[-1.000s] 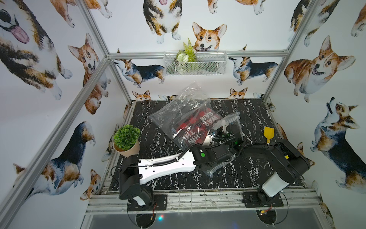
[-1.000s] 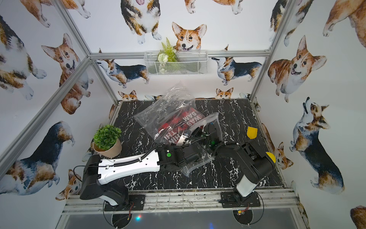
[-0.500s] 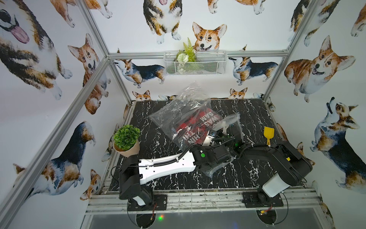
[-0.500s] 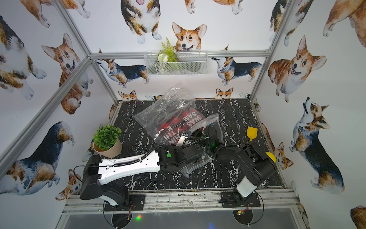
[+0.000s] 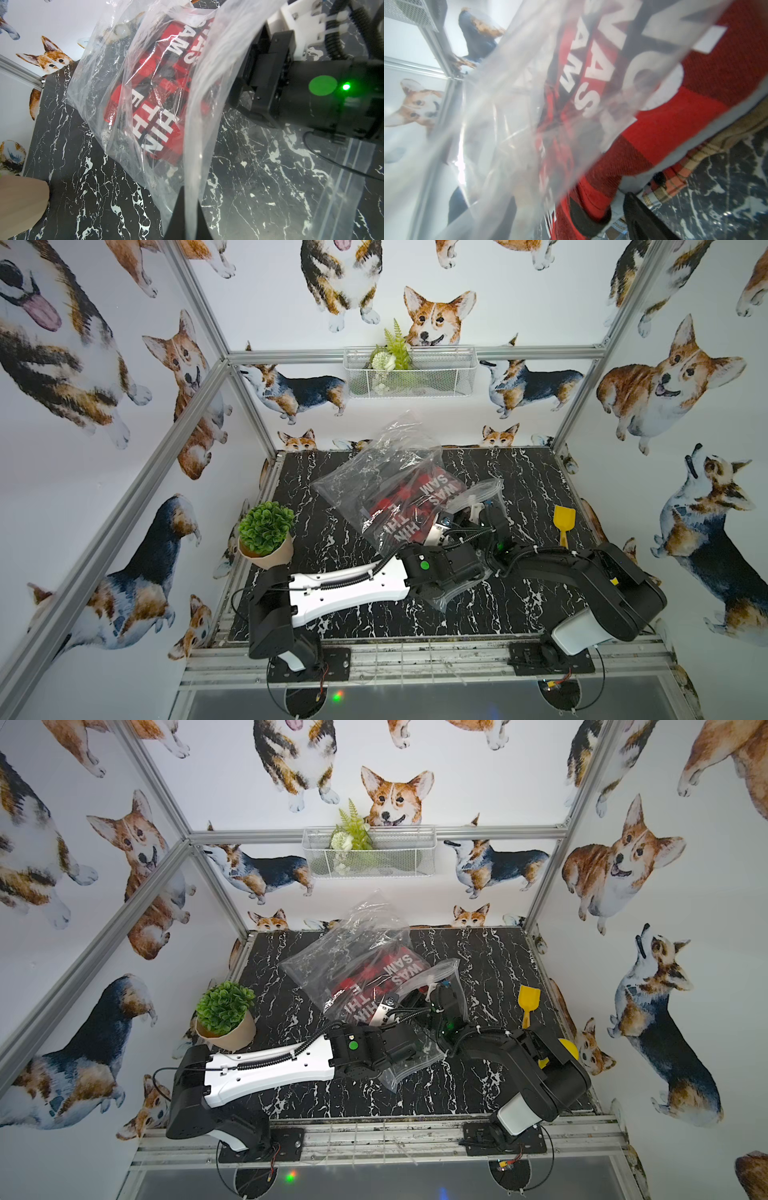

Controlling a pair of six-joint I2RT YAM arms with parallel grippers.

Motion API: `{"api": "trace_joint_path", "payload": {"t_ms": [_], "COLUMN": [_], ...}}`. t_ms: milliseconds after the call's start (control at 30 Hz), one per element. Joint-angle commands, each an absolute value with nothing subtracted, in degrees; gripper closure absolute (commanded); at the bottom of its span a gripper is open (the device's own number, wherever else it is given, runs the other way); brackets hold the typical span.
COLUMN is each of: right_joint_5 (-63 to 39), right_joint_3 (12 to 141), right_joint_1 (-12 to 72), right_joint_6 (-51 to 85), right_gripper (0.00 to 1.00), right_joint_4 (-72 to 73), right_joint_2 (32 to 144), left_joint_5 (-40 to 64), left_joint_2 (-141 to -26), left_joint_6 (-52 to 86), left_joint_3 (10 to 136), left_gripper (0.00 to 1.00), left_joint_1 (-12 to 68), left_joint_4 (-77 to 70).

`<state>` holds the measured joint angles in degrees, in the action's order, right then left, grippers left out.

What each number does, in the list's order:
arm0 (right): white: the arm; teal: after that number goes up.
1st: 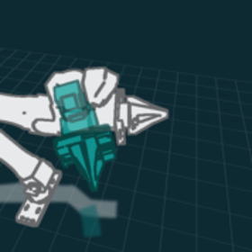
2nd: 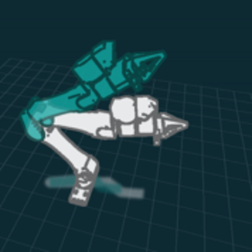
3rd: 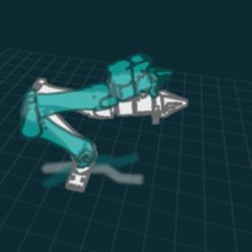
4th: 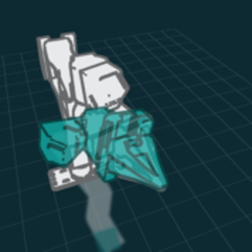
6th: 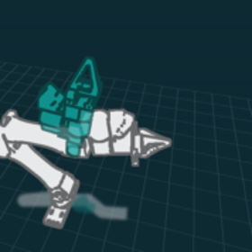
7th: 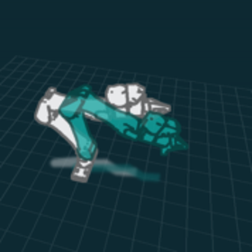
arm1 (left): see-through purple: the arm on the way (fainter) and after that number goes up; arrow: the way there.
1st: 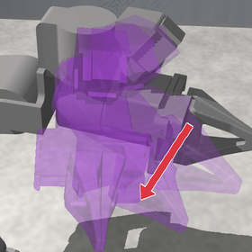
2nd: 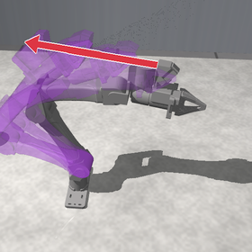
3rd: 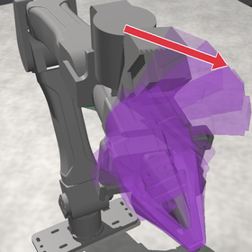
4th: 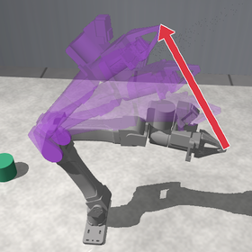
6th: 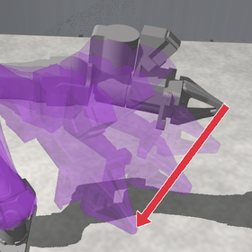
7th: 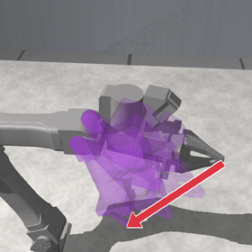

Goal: Take the shirt out of the vacuum bag
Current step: Take out the shirt from the vacuum bag.

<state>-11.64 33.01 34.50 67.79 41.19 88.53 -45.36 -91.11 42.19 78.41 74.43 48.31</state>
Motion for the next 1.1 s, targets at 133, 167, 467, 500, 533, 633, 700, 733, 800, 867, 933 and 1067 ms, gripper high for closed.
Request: {"api": "trace_joint_path", "payload": {"t_ms": [133,167,467,500,533,633,700,733,800,867,933,1067], "right_joint_5": [-11.25,-11.21,-10.02,-9.78,-9.57,-8.57,-8.61,-8.61,-7.99,-7.42,-6.38,-5.33], "right_joint_3": [36.70,37.02,38.77,38.55,38.23,37.42,37.94,38.50,39.11,39.60,40.29,42.86], "right_joint_1": [34.63,34.68,34.65,34.70,34.63,34.67,34.67,34.72,34.72,34.72,34.74,34.72], "right_joint_6": [70.74,70.80,72.11,72.82,73.78,76.65,77.40,77.41,77.21,76.62,75.46,73.22], "right_gripper": [0.15,0.16,0.20,0.21,0.24,0.32,0.35,0.36,0.42,0.43,0.45,0.41], "right_joint_4": [42.19,42.14,43.59,44.64,46.50,51.51,52.87,53.13,52.83,51.92,49.79,44.70], "right_joint_2": [90.89,90.96,95.73,96.66,97.71,100.81,102.39,102.97,103.12,102.63,101.67,101.06], "left_joint_5": [-46.12,-46.27,-46.22,-46.23,-46.23,-46.14,-46.13,-46.07,-46.15,-46.12,-46.05,-45.49], "left_joint_2": [-90.10,-89.85,-89.47,-89.44,-89.42,-89.48,-89.62,-89.56,-89.46,-89.23,-89.02,-88.92], "left_joint_6": [43.84,43.86,44.06,44.16,44.19,44.21,44.19,44.15,44.21,44.30,44.50,45.23], "left_joint_3": [78.05,77.75,76.30,76.30,76.28,76.46,76.64,76.68,76.57,76.17,75.69,74.82], "left_gripper": [1.00,1.00,1.00,1.00,1.00,1.00,1.00,1.00,1.00,1.00,1.00,1.00], "left_joint_1": [74.51,74.51,74.53,74.53,74.47,74.52,74.48,74.46,74.49,74.50,74.53,74.52], "left_joint_4": [49.56,49.57,49.04,48.98,48.87,48.62,48.69,48.76,48.78,48.78,48.60,48.25]}}
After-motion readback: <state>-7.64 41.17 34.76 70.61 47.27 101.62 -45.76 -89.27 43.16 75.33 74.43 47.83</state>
